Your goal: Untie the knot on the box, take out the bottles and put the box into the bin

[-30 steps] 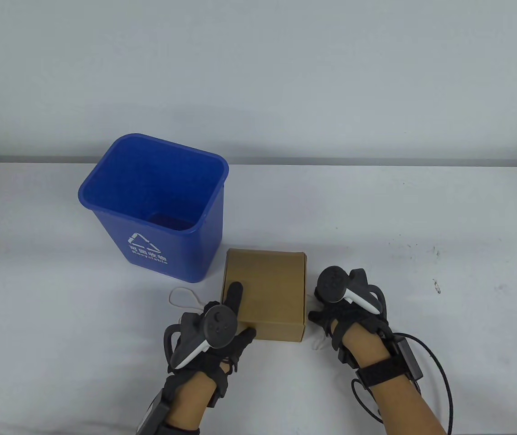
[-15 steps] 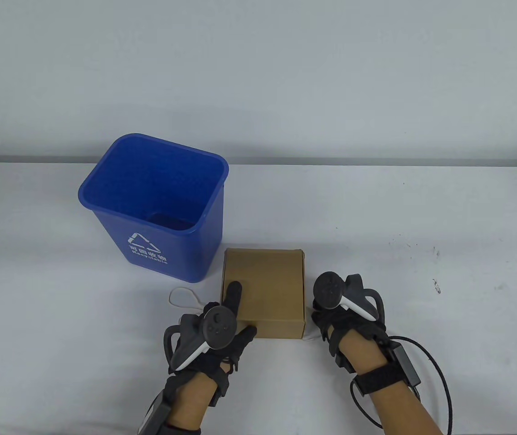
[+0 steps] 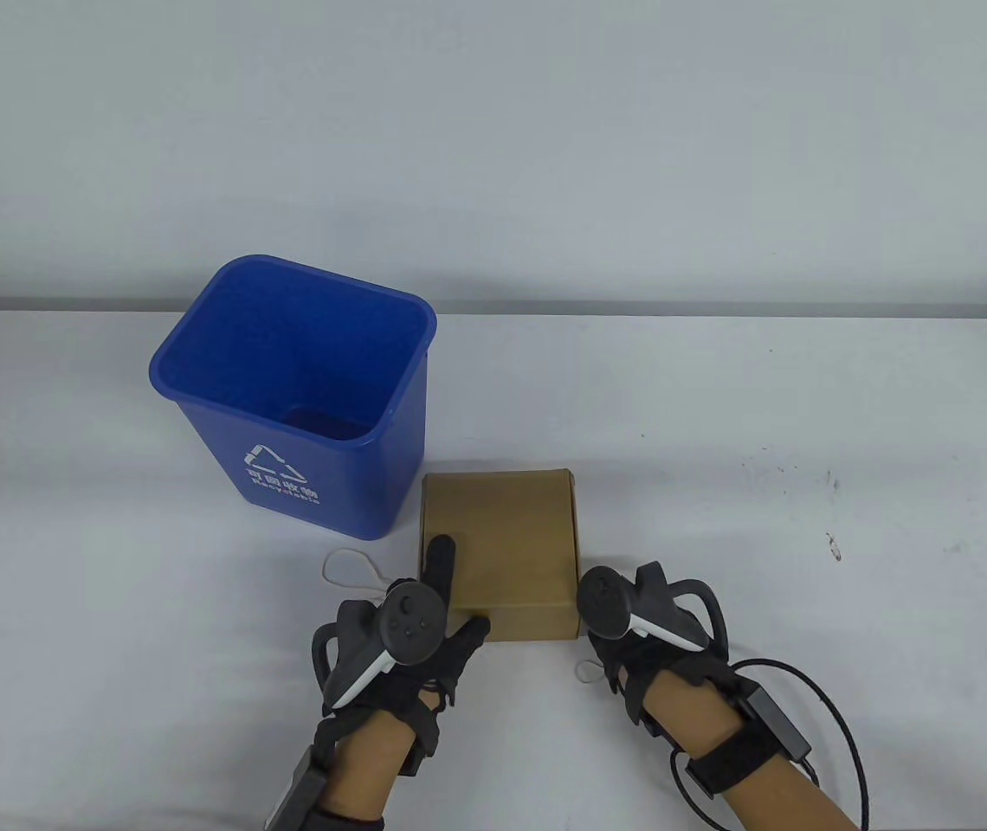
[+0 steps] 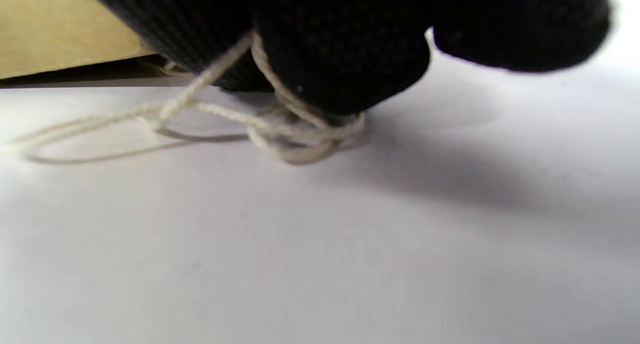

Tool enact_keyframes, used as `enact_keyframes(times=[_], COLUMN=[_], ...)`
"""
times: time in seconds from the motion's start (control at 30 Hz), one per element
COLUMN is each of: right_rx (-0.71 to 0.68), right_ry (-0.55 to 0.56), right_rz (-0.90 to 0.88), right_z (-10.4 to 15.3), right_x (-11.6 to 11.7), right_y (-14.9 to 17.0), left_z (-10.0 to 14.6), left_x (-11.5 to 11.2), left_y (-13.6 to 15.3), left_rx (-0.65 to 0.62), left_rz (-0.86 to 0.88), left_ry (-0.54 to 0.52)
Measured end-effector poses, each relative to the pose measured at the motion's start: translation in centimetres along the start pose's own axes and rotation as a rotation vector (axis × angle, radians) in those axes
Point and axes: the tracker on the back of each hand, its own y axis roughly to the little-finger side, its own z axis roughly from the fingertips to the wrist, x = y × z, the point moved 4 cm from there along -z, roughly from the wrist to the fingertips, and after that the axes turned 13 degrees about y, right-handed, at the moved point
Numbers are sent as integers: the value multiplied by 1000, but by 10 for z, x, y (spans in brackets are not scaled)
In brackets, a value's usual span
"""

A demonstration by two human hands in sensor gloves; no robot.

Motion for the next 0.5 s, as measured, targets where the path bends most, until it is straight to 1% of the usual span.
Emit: enact_keyframes(times=[0.1, 0.17, 0.3, 0.5], right_rx=[-65, -95, -84, -101], right_ry=[7, -10, -6, -31], right_rz=[-15, -42, 39, 85], right_z=[9, 14, 17, 22], right_x=[1, 2, 2, 3], right_y=[-7, -15, -23, -36], left_z=[-1, -2, -3, -4], left_x=[1, 1, 3, 3], left_y=[-1, -1, 2, 4], left_rx=[-6, -7, -9, 3], left_rz=[-13, -16, -5, 0], left_ry=[-12, -21, -35, -35])
